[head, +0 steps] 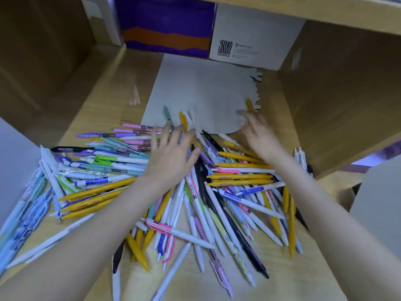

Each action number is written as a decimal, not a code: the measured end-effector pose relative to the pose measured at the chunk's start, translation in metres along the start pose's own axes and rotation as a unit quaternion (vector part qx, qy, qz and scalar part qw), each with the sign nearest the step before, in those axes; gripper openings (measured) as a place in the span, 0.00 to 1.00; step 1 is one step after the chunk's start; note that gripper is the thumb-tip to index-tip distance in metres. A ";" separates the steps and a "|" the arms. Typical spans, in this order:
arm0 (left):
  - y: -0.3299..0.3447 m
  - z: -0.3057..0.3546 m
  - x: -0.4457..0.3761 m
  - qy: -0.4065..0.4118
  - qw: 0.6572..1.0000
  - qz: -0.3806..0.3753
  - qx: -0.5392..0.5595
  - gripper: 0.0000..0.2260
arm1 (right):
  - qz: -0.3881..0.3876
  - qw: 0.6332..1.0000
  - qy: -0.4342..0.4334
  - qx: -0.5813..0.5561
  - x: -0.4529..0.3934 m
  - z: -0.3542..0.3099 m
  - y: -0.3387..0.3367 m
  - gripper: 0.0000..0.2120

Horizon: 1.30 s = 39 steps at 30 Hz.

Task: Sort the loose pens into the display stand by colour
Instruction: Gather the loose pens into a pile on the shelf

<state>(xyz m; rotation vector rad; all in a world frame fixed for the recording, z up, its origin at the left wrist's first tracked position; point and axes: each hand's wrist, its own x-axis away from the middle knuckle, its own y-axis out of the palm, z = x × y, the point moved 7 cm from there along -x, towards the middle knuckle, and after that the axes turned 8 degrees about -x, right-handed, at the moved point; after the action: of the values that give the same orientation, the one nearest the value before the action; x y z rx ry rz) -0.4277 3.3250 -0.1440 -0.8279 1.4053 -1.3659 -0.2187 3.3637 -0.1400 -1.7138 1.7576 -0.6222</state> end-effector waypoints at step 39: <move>-0.001 -0.007 -0.015 0.028 0.989 -0.128 0.064 0.24 | 0.068 0.984 0.084 0.143 0.093 0.012 -0.054 0.28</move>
<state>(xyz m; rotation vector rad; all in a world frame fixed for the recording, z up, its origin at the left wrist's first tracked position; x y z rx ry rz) -0.4298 3.3414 -0.1411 -0.9135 1.2687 -1.6681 -0.1702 3.2692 -0.1199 -1.3683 1.7801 -0.9310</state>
